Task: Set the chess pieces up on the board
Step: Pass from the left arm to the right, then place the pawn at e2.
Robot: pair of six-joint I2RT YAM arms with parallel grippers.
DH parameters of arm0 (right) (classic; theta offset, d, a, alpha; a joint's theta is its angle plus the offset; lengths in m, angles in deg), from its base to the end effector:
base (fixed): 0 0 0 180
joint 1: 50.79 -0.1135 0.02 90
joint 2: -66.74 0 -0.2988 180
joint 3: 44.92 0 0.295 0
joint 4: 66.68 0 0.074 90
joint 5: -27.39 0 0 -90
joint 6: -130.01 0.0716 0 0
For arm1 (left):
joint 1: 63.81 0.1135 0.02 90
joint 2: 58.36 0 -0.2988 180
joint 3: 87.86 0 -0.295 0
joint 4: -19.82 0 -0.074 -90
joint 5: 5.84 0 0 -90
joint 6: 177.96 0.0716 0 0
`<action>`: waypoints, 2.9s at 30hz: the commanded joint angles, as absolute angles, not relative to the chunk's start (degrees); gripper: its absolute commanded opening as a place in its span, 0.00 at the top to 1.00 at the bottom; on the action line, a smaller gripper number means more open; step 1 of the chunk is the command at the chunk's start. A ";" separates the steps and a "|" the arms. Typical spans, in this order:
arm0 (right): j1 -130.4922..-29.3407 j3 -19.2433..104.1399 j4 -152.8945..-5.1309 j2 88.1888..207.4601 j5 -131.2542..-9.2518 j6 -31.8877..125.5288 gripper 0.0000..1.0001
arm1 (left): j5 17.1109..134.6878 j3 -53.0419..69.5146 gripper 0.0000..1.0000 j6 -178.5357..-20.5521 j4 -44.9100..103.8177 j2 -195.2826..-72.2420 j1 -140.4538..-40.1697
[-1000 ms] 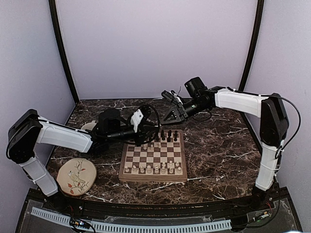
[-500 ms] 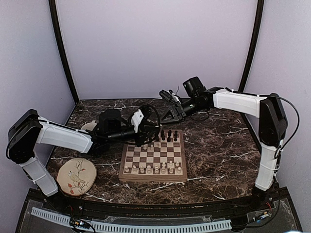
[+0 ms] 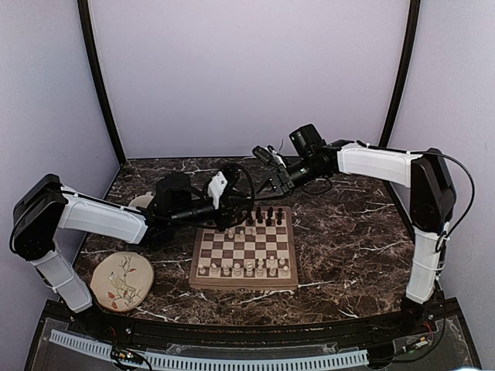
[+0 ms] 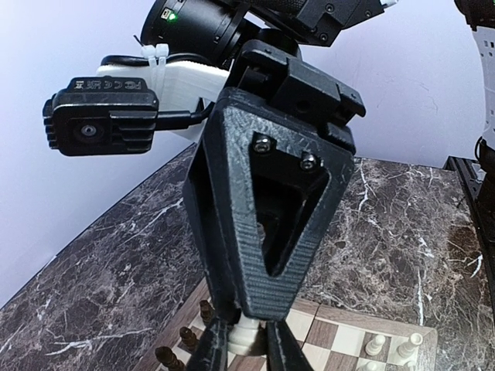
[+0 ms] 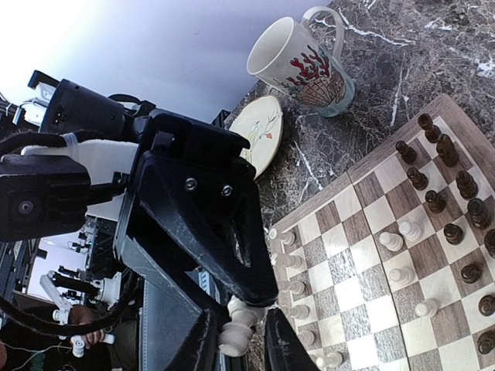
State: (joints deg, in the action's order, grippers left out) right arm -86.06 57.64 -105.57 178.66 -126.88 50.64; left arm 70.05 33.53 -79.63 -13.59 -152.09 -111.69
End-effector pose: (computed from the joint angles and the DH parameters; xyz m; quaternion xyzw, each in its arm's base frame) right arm 0.3649 0.3371 0.2643 -0.3540 0.7326 0.5753 0.0841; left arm 0.2715 -0.3263 0.2377 0.4109 0.5879 -0.3168 0.6206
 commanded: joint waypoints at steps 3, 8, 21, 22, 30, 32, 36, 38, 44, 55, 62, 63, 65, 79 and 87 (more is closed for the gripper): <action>-86.59 58.13 -104.98 179.73 -126.70 50.03 0.85 | 69.53 33.84 0.84 -80.49 -15.86 -151.10 -112.04; -86.61 58.83 -106.29 179.90 -125.02 48.29 0.89 | 69.61 33.67 0.65 -79.83 -14.58 -150.72 -112.06; -86.89 63.12 -119.36 176.19 -104.69 29.50 0.91 | 88.08 27.70 0.01 -76.67 11.08 -136.70 -111.02; -87.17 63.39 -120.08 175.88 -103.15 28.30 0.91 | 90.48 26.06 0.01 -77.73 13.41 -136.59 -110.33; -93.41 68.54 -128.47 175.30 -89.76 16.08 0.90 | 88.33 20.88 0.01 -89.92 15.44 -137.02 -98.03; -95.90 68.93 -130.08 175.75 -86.87 13.42 0.91 | 90.08 21.95 0.01 -91.25 11.80 -137.29 -96.28; -100.18 69.29 -131.37 178.14 -82.31 11.51 0.90 | 83.13 16.77 0.01 -93.89 21.71 -141.02 -92.78; -101.56 70.13 -132.51 179.99 -81.39 11.13 0.90 | 78.62 16.63 0.01 -91.72 22.53 -141.44 -92.17; -104.40 71.10 -135.25 184.65 -77.72 9.38 0.91 | 80.32 27.70 0.02 -93.10 12.43 -133.96 -91.49; -106.51 72.37 -137.46 189.96 -77.24 9.05 0.90 | 77.56 24.95 0.16 -91.48 17.62 -135.44 -91.49; -106.99 72.55 -137.73 191.38 -78.06 8.92 0.90 | 79.34 25.87 0.16 -90.95 16.91 -134.47 -91.52; -107.08 72.55 -137.74 191.49 -78.12 8.94 0.89 | 79.28 25.87 0.16 -90.97 16.91 -134.54 -91.50; -107.13 72.46 -137.77 191.73 -78.24 8.88 0.89 | 79.01 25.93 0.16 -91.04 16.84 -134.71 -91.46; -107.83 71.76 -138.66 192.69 -78.26 8.11 0.88 | 78.89 25.99 0.17 -91.00 16.97 -135.22 -91.48; -108.01 71.44 -138.96 192.78 -78.17 8.03 0.86 | 78.27 25.83 0.17 -91.03 16.91 -135.52 -91.51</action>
State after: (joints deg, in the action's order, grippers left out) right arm -107.24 71.06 -138.34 191.91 -77.81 8.72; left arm 78.97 26.23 -91.60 17.19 -136.13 -91.71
